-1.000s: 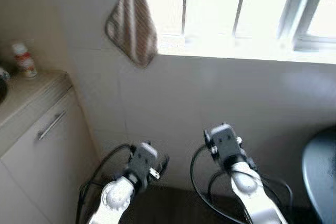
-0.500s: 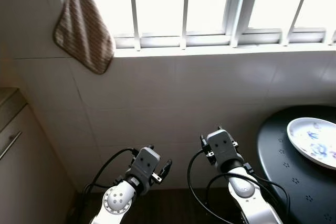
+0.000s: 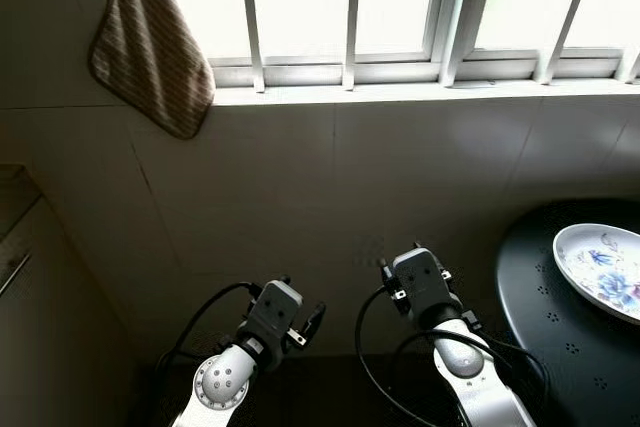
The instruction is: Kitchen organization
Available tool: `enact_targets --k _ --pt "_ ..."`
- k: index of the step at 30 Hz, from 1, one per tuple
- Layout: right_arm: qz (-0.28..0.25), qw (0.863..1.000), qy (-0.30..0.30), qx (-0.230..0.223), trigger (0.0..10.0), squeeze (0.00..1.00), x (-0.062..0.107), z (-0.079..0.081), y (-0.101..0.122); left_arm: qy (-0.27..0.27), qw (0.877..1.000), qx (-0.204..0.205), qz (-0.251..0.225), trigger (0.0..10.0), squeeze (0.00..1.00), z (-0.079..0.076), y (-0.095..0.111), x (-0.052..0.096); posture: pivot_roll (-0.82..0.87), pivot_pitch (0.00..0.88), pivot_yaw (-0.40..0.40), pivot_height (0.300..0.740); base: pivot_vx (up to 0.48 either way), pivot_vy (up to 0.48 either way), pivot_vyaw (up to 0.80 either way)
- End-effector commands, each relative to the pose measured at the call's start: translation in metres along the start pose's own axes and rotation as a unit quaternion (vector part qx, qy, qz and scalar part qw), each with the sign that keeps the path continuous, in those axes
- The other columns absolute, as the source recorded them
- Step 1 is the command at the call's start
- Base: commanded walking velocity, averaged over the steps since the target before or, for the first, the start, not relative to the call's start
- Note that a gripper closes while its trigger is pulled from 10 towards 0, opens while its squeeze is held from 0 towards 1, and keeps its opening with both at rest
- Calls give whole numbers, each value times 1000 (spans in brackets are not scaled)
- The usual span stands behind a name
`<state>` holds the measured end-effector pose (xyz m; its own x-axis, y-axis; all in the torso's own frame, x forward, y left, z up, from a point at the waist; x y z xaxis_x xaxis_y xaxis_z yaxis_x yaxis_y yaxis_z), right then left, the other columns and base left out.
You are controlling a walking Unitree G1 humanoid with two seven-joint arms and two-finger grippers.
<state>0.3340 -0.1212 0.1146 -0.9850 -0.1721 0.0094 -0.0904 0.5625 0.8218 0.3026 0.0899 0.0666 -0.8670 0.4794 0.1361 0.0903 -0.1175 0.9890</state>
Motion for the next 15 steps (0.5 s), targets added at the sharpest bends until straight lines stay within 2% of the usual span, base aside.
enact_targets --k 1,6,11,13,15 --pt "3 1000 -14 -8 10000 0 1 -8 -1 0 1000 1 0 10000 0 1 0 0 -26 0 27 740 0 0 -800" --pt "-2 1000 -15 2 10000 0 1 -8 0 -2 1000 -7 5 10000 0 1 -1 -2 -30 0 26 740 0 0 -800" --pt "-11 1000 -5 18 10000 0 -2 -6 3 1 1000 -8 8 10000 0 1 -2 -4 -32 0 20 740 0 -420 -800" --pt "-20 999 -1 26 10000 0 -2 -4 6 3 1000 -6 6 10000 0 1 -1 -4 -34 0 20 740 0 -454 0" --pt "-20 999 5 31 10000 0 -1 -1 6 5 1000 0 0 10000 0 1 0 -3 -35 0 20 740 0 0 0"
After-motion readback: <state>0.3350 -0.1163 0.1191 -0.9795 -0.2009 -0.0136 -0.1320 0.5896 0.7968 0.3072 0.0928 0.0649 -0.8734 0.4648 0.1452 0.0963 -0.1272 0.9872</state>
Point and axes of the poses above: a point about 5 cm out from each wrist's last joint towards the gripper, its own x axis pointing back from the gripper into the wrist, its own y axis along the axis of the wrist's last joint, z = x × y, the point moved 4 cm from there along -x, pointing out of the wrist towards the gripper, and after that the axes turned 11 degrees about x, right-handed, at the moved point
